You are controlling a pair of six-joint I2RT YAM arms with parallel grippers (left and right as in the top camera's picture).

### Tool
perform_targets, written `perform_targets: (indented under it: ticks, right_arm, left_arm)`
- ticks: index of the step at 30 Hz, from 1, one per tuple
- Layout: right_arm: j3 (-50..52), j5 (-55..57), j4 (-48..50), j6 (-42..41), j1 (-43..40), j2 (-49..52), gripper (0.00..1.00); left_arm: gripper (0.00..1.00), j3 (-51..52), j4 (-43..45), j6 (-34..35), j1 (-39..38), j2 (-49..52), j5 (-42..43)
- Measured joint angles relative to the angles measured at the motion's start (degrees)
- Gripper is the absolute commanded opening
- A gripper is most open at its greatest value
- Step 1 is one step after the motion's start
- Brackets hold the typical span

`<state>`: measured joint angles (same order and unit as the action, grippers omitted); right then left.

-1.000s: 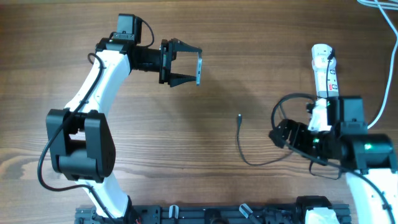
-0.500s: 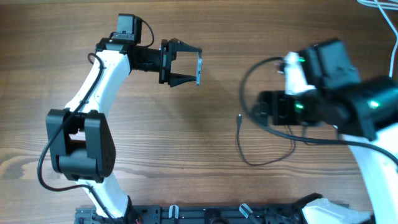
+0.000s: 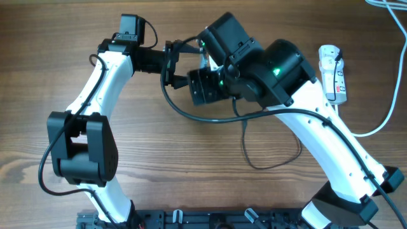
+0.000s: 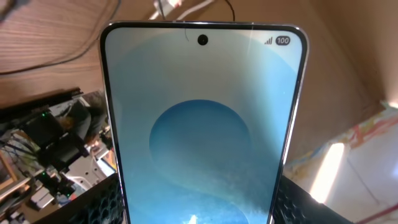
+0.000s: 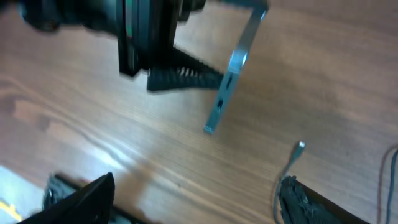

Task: Plug charger to phone and switch on socket

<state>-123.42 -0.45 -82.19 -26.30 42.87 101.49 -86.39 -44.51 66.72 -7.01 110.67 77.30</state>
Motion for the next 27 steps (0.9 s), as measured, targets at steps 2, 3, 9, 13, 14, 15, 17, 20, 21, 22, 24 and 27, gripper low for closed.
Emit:
perform_targets:
  ticks: [2,3,9,13,14,15,17,20,21,22,24,27]
  right_arm:
    - [-0.02,2.93,0.98,-2.73,0.0,0.0,0.71]
    - [-0.02,4.31,1.36,-4.22,0.02,0.0,0.7]
    - [0.17,8.17,5.55,-8.41,0.11,0.15,0.7]
    - [0.17,8.98,6.47,-9.79,0.11,3.41,0.66]
    - [0.28,9.22,6.45,-9.97,0.11,4.37,0.66]
    - [0.37,9.4,6.4,-10.36,0.11,5.09,0.66]
    - [0.39,10.14,6.23,-11.26,0.11,6.8,0.64]
    - [0.39,10.8,5.99,-12.04,0.11,7.74,0.51]
    - [0.39,10.97,5.99,-12.39,0.11,7.91,0.46]
    - [0.39,11.06,5.99,-12.57,0.11,8.04,0.46]
    - [0.39,11.08,5.99,-12.74,0.11,8.24,0.45]
    - [0.39,11.08,5.95,-12.74,0.11,8.24,0.45]
  left_arm:
    - [0.71,0.0,0.02,0.79,0.0,0.0,-1.27]
    - [0.71,0.0,0.02,1.36,0.0,0.0,-1.7]
    - [0.71,0.0,0.02,3.34,-0.55,0.0,-2.6]
    - [0.71,0.0,0.02,3.96,-0.94,0.0,-2.38]
    - [0.71,0.0,0.02,4.09,-1.03,0.0,-2.25]
    - [0.71,0.0,0.02,4.13,-1.03,0.0,-2.25]
    - [0.72,0.0,0.02,4.15,-1.03,0.0,-2.25]
    - [0.72,0.0,0.02,4.15,-1.03,0.0,-2.25]
    - [0.72,0.0,0.02,4.17,-1.03,0.0,-2.23]
    - [0.72,0.0,0.02,4.35,-1.03,0.0,-2.23]
    - [0.72,0.0,0.02,4.81,-1.03,0.0,-2.21]
    - [0.73,0.0,0.02,5.44,-1.03,0.0,-2.21]
